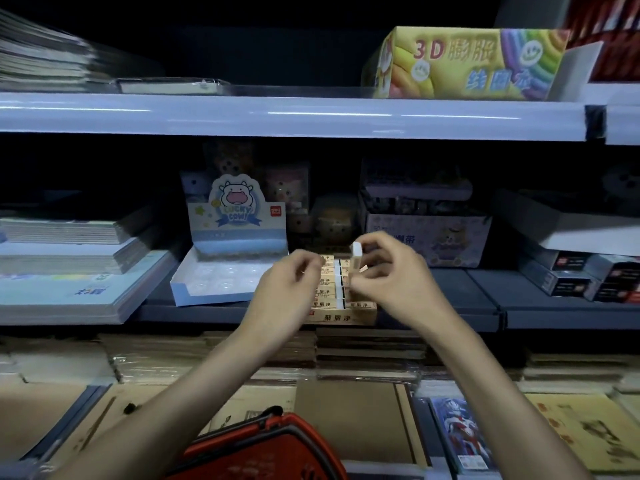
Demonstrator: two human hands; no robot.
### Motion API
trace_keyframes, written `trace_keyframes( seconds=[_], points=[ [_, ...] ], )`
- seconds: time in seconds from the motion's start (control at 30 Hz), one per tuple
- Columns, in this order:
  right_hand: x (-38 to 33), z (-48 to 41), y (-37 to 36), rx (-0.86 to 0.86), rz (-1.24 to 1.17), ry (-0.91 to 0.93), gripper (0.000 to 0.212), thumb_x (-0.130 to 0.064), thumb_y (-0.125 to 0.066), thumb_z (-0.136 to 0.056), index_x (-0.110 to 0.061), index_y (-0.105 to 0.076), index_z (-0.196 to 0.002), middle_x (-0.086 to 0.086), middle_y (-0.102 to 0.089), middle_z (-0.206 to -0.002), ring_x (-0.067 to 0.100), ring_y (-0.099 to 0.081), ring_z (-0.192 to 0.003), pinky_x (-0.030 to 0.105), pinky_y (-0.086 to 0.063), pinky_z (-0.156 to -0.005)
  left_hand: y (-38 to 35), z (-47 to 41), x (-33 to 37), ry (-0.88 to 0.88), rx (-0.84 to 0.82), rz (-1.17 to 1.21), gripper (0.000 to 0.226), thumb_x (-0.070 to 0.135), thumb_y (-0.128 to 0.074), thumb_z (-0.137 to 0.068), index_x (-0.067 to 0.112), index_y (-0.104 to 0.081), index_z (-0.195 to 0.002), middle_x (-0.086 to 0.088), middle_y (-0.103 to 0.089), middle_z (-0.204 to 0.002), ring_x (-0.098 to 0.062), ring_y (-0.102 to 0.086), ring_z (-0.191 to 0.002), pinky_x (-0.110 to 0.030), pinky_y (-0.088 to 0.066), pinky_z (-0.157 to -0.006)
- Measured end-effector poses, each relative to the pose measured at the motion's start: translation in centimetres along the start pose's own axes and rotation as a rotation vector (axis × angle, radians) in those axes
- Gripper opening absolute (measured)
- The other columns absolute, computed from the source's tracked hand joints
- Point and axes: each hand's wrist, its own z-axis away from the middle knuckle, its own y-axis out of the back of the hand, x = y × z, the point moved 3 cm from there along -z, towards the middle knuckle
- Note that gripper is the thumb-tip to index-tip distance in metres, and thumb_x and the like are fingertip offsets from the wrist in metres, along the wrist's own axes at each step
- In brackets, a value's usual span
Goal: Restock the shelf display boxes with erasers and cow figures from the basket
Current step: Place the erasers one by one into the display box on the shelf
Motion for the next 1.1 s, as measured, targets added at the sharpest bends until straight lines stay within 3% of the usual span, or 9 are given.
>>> trace_keyframes(
  seconds=[0.1, 0.2, 0.4, 0.5, 0.67, 0.87, 1.1],
  points=[
    [1.4, -1.4, 0.5, 0.03, -0.001, -0.03, 0.032, -0.014, -0.08, -0.078, -0.028, -0.062, -0.099, -0.008, -0.076, -0.085, 0.007, -0.072, -0.075, 0.027, -0.059, -0.069, -0.7, 1.2, -1.9, -0.216, -0.066, -0.432, 0.028, 0.042, -0.049, -0.103, 0.033, -0.067, -0.121, 0.013, -0.066, -0.118, -0.008, -0.059, -0.111, -0.039, -0.049, -0.097],
    [2.8, -2.8, 0.0, 0.028, 0.014, -0.061, 0.032, -0.01, -0.082, -0.079, -0.022, -0.057, -0.096, -0.011, -0.077, -0.082, 0.003, -0.071, -0.073, 0.022, -0.054, -0.062, -1.4, 2.0, -3.0, -0.302, -0.108, -0.576, 0.033, 0.051, -0.046, -0.101, 0.036, -0.068, -0.12, 0.018, -0.06, -0.116, -0.007, -0.056, -0.11, -0.039, -0.049, -0.095],
    [5.6, -4.9, -1.1, 0.063, 0.176, -0.127, 0.029, -0.027, -0.089, -0.078, -0.023, -0.071, -0.101, -0.01, -0.072, -0.095, 0.001, -0.062, -0.077, 0.01, -0.045, -0.059, -1.5, 2.4, -3.3, -0.361, -0.093, -0.634, 0.04, 0.056, -0.049, -0.1, 0.033, -0.067, -0.127, 0.018, -0.059, -0.122, -0.005, -0.057, -0.112, -0.031, -0.051, -0.093],
    [6.7, -5.7, -1.7, 0.089, 0.343, -0.145, 0.039, -0.031, -0.087, -0.08, -0.02, -0.075, -0.116, -0.004, -0.067, -0.108, 0.009, -0.063, -0.095, 0.016, -0.046, -0.071, -1.2, 2.2, -3.3, -0.357, -0.094, -0.625, 0.037, 0.054, -0.051, -0.1, 0.034, -0.068, -0.126, 0.019, -0.059, -0.123, -0.005, -0.057, -0.112, -0.029, -0.05, -0.091],
    [6.7, -6.1, -2.3, 0.147, 0.459, -0.161, 0.045, -0.036, -0.083, -0.085, -0.02, -0.072, -0.126, 0.0, -0.072, -0.116, 0.017, -0.068, -0.102, 0.036, -0.059, -0.083, -1.2, 2.0, -3.3, -0.347, -0.102, -0.617, 0.035, 0.052, -0.052, -0.1, 0.035, -0.068, -0.126, 0.02, -0.059, -0.124, -0.005, -0.058, -0.112, -0.029, -0.051, -0.088],
    [6.1, -5.9, -2.4, 0.214, 0.508, -0.115, 0.016, -0.033, -0.084, -0.083, -0.026, -0.077, -0.095, -0.005, -0.074, -0.095, 0.016, -0.068, -0.09, 0.038, -0.059, -0.074, -1.1, 2.1, -3.3, -0.354, -0.105, -0.623, 0.033, 0.048, -0.051, -0.102, 0.035, -0.067, -0.127, 0.021, -0.059, -0.126, -0.003, -0.058, -0.112, -0.026, -0.05, -0.087],
    [6.0, -5.9, -2.7, 0.202, 0.561, -0.079, 0.013, -0.02, -0.073, -0.094, -0.027, -0.08, -0.102, -0.003, -0.074, -0.11, 0.02, -0.068, -0.098, 0.035, -0.057, -0.078, -1.1, 2.1, -3.2, -0.368, -0.107, -0.633, 0.029, 0.038, -0.051, -0.103, 0.034, -0.067, -0.127, 0.019, -0.061, -0.124, -0.006, -0.06, -0.109, -0.026, -0.052, -0.083]
  ],
)
